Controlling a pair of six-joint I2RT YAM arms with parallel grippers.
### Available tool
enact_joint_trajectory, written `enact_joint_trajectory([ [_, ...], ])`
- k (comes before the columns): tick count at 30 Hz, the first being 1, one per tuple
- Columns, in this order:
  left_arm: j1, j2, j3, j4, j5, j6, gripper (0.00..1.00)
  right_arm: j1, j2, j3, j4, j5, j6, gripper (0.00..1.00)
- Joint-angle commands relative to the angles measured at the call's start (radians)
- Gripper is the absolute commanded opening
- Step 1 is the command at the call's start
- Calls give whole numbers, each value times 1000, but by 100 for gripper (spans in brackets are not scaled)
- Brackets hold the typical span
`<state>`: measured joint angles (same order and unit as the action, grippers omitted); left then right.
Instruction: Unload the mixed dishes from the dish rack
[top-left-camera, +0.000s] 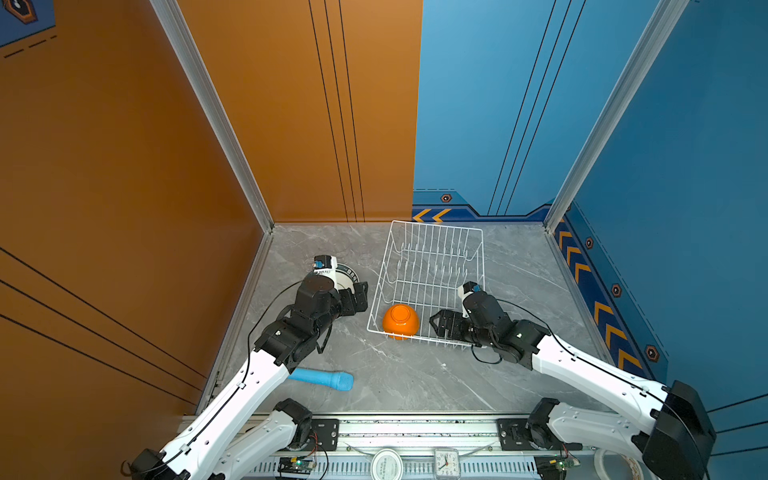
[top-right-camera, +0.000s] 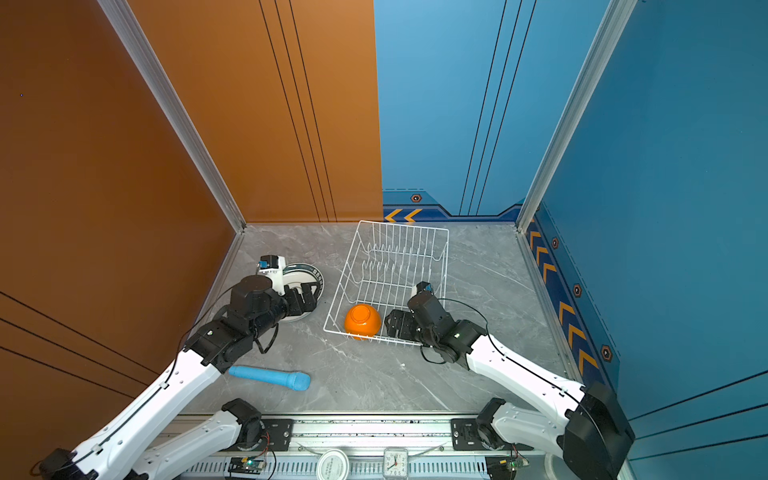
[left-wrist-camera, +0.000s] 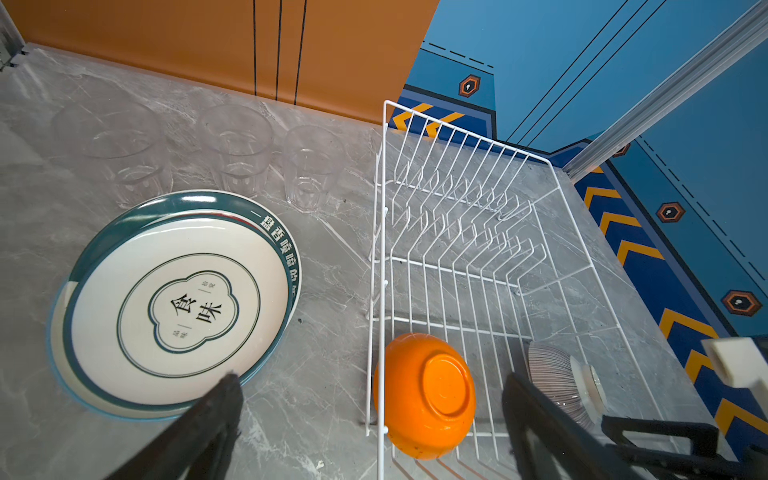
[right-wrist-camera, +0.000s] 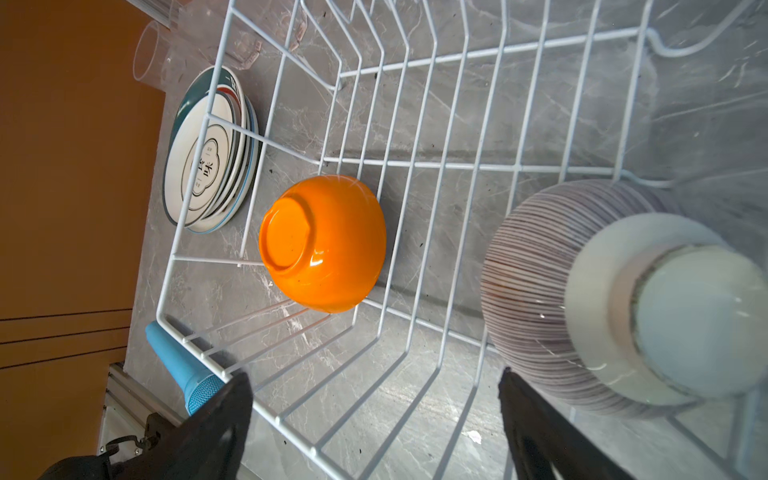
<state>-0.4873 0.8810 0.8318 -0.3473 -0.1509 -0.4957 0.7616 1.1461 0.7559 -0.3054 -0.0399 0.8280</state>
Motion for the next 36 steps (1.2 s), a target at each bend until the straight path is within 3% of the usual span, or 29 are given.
enact_joint_trajectory([
  [1, 0, -16, -29, 10, -19, -17, 98, 8, 33, 27, 53, 15, 11, 93],
  [16, 7, -14, -109, 63, 37, -75, 98, -10, 215, 98, 120, -46, -17, 93],
  [36, 40, 78, -60, 128, 39, -29, 98, -37, 497, 207, 244, -211, 17, 91],
])
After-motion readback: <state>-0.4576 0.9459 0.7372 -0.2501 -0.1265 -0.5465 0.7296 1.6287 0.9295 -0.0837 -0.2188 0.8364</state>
